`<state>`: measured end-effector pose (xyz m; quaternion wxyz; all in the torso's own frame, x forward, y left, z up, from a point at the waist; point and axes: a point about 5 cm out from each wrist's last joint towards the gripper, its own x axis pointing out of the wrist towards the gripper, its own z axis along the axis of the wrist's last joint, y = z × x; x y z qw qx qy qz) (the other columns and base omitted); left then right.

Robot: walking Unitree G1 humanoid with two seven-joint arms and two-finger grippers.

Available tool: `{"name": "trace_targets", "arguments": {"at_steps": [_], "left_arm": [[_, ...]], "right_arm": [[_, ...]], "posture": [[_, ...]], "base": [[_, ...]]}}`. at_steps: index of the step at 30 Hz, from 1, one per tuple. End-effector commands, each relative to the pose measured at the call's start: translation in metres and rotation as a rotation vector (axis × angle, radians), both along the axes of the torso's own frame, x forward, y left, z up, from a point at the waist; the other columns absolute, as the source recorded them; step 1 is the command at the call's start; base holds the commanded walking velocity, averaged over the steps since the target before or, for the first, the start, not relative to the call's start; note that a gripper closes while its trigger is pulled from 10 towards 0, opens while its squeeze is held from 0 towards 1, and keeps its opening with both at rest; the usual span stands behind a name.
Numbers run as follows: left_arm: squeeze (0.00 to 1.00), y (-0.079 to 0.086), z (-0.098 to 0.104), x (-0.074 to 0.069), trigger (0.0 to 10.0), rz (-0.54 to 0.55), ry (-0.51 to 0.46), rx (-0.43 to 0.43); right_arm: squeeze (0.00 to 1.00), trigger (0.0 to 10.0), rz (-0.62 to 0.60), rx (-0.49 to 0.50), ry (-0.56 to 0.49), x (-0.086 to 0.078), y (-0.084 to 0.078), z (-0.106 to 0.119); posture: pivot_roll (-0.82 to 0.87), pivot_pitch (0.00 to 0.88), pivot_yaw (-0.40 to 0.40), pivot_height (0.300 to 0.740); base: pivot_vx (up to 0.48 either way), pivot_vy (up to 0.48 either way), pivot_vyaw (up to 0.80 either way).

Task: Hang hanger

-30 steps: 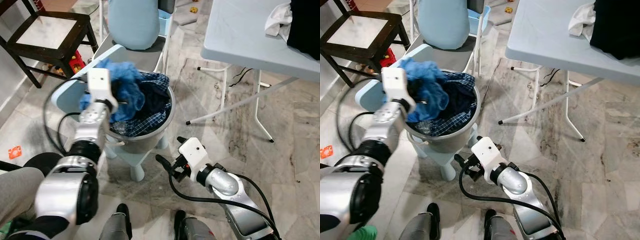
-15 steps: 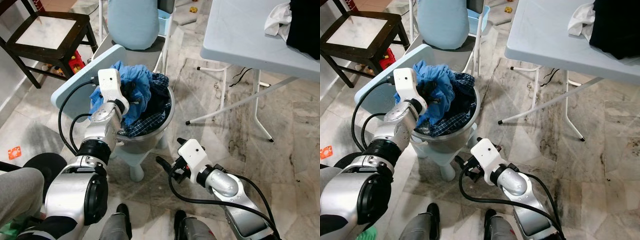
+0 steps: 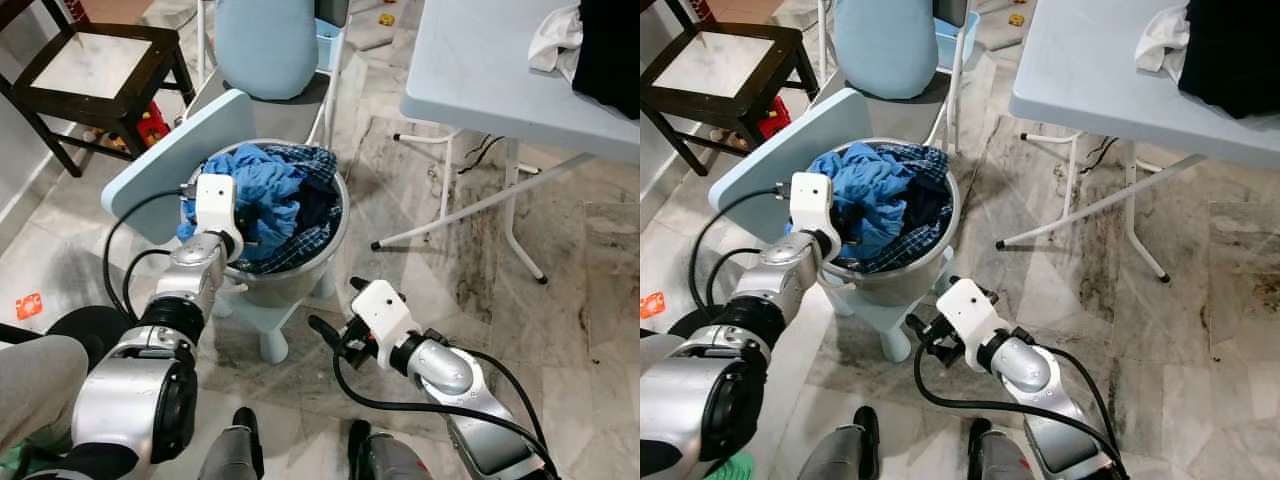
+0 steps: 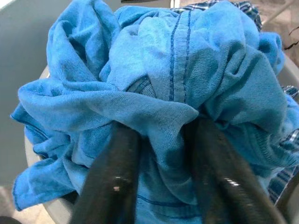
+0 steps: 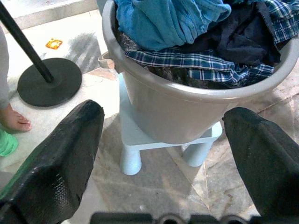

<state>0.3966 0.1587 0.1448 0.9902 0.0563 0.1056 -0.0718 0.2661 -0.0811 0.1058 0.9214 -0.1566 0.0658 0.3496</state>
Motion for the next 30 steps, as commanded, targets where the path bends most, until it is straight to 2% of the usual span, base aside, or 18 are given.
{"name": "trace_targets", "arguments": {"at_steps": [1, 2, 9, 11, 17, 23, 30], "left_arm": [[1.00, 0.002, -0.009, -0.004, 10.0, -0.009, 0.019, 0.037], [1.00, 0.002, -0.008, -0.004, 10.0, -0.033, 0.010, 0.075], [1.00, 0.001, -0.009, -0.006, 10.0, -0.072, -0.007, 0.129], [1.00, -0.003, -0.004, -0.009, 10.0, -0.098, -0.066, 0.172], [1.00, -0.005, 0.002, -0.014, 10.0, -0.066, -0.155, 0.193], [1.00, -0.008, 0.000, -0.022, 10.0, -0.082, -0.164, 0.217], [1.00, -0.019, -0.013, -0.040, 10.0, -0.124, -0.140, 0.211]], "right_arm": [[0.00, 10.0, 0.006, -0.002, 0.017, -0.004, 0.001, -0.005], [0.00, 10.0, 0.009, -0.002, 0.017, -0.004, 0.001, -0.005], [0.00, 10.0, 0.010, -0.004, 0.015, -0.002, 0.000, -0.005], [0.00, 10.0, 0.008, -0.005, 0.012, -0.002, 0.000, -0.005], [0.00, 10.0, 0.011, -0.001, 0.011, -0.001, 0.002, -0.006], [0.00, 10.0, 0.014, 0.000, 0.009, 0.000, 0.003, -0.005], [0.00, 10.0, 0.011, 0.000, 0.005, 0.001, 0.003, -0.006]], "posture": [[-0.05, 0.307, -0.033, 0.740], [-0.05, 0.305, -0.035, 0.740], [-0.04, 0.303, -0.035, 0.740], [-0.04, 0.302, -0.034, 0.740], [-0.02, 0.297, -0.031, 0.740], [-0.02, 0.294, -0.030, 0.740], [-0.02, 0.292, -0.028, 0.740]], "base": [[0.000, 0.000, 0.00], [0.000, 0.000, 0.00], [0.000, 0.000, 0.00], [0.000, 0.000, 0.00], [0.000, 0.000, 0.00], [0.000, 0.000, 0.00], [0.000, 0.000, 0.00]]}}
